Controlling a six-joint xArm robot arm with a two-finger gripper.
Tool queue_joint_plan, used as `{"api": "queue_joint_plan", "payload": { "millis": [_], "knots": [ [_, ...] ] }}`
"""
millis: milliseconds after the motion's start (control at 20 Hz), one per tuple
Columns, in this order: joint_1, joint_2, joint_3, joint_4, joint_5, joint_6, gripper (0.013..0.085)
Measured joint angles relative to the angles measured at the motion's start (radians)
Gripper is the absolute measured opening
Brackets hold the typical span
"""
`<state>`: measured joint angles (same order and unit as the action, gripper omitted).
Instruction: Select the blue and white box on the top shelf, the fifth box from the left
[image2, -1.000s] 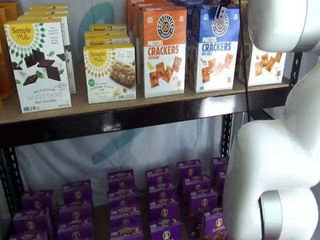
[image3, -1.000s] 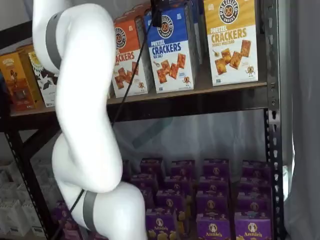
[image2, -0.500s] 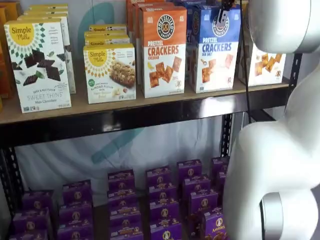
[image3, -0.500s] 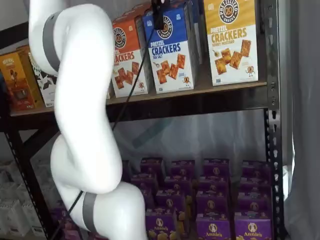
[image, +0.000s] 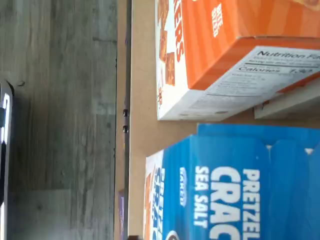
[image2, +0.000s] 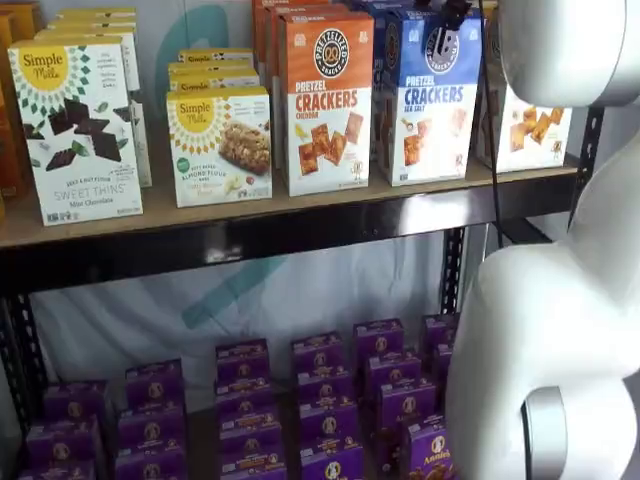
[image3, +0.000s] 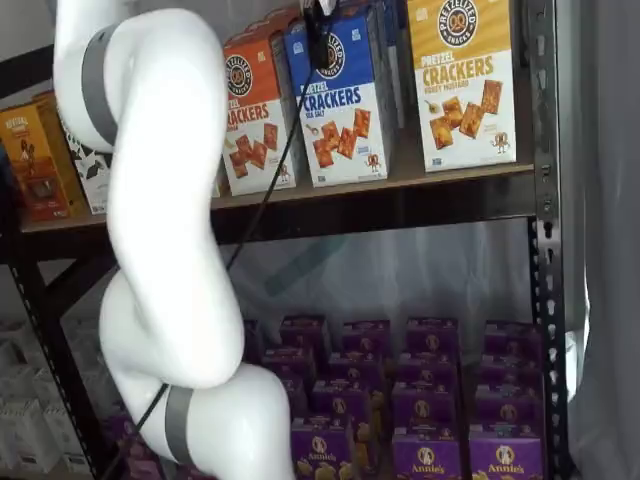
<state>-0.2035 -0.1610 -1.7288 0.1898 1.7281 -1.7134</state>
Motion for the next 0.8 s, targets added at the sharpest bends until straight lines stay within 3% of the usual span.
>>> {"api": "queue_joint_plan", "payload": {
  "millis": [200, 300, 450, 550, 800],
  "knots": [
    [-0.005, 0.004, -0.002, 0.006, 0.005, -0.003, 0.0850],
    [-0.007, 0.005, -0.001, 0.008, 0.003, -0.004, 0.0770],
    [-0.008, 0.005, 0.001, 0.012, -0.001, -0.005, 0.0730],
    [-0.008, 0.004, 0.003, 0.013, -0.004, -0.004, 0.0650],
    [-0.004, -0.002, 0.011, 0.011, -0.013, -0.001, 0.0650]
  ]
}}
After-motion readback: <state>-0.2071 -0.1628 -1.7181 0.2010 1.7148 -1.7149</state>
